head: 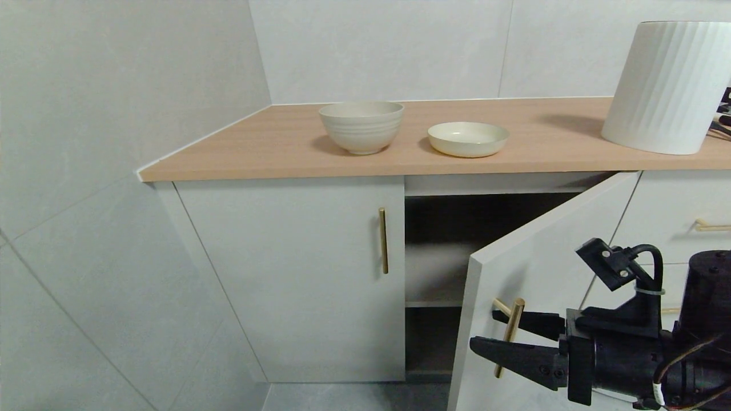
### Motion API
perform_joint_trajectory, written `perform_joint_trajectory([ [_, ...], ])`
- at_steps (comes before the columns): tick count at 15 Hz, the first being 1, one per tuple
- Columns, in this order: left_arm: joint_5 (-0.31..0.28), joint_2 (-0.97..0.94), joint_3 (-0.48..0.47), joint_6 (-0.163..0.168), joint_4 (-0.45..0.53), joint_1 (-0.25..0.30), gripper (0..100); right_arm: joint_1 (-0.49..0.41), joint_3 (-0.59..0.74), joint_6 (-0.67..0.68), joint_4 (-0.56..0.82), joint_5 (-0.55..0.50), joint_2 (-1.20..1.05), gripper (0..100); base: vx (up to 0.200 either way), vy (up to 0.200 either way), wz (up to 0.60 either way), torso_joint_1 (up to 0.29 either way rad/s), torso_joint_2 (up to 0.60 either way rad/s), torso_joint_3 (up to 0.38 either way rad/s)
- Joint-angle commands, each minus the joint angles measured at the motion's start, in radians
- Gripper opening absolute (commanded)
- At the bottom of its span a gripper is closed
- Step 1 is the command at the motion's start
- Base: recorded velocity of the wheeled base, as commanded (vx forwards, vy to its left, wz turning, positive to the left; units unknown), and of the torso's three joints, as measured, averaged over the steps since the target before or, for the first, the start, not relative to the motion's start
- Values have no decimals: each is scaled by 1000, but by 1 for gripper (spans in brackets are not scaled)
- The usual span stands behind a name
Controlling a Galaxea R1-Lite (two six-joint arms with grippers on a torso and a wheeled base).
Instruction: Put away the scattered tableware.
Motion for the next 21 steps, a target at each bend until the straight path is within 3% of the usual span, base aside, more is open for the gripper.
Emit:
perform_joint_trajectory([
  [1,-96,421,-247,0,19,-2,100,2,0,0,2,-3,0,100,0,0,0,0,0,0],
  [3,-122,651,-349,-3,14,-27,100,5,1,-2,2,-3,0,100,0,0,0,0,0,0],
  [5,-122,756,-339,-20,-15,-106,100,5,3,-2,1,-4,0,100,0,0,0,0,0,0],
  [9,-122,923,-181,-185,-197,-373,100,12,9,-2,-1,-3,1,100,0,0,0,0,0,0],
  [10,-122,963,-152,-199,-237,-407,100,17,12,-2,-1,-3,6,100,0,0,0,0,0,0],
  [13,-119,1130,-66,-205,-432,-427,100,31,18,-2,-2,-4,11,100,0,0,0,0,0,0],
  [15,-120,1161,-62,-211,-455,-433,100,31,18,-2,-2,-4,11,100,0,0,0,0,0,0],
  [16,-120,1176,-66,-237,-460,-461,100,31,18,-2,-2,-4,14,100,0,0,0,0,0,0],
  [18,-120,1194,-72,-259,-486,-479,100,32,20,0,-2,-4,20,100,0,0,0,0,0,0],
  [19,-120,1202,-72,-262,-498,-479,0,32,20,0,-2,-4,20,100,0,0,0,0,0,0],
  [21,-117,1253,-85,-259,-596,-479,0,32,21,0,-2,-4,18,100,0,0,0,0,0,0],
])
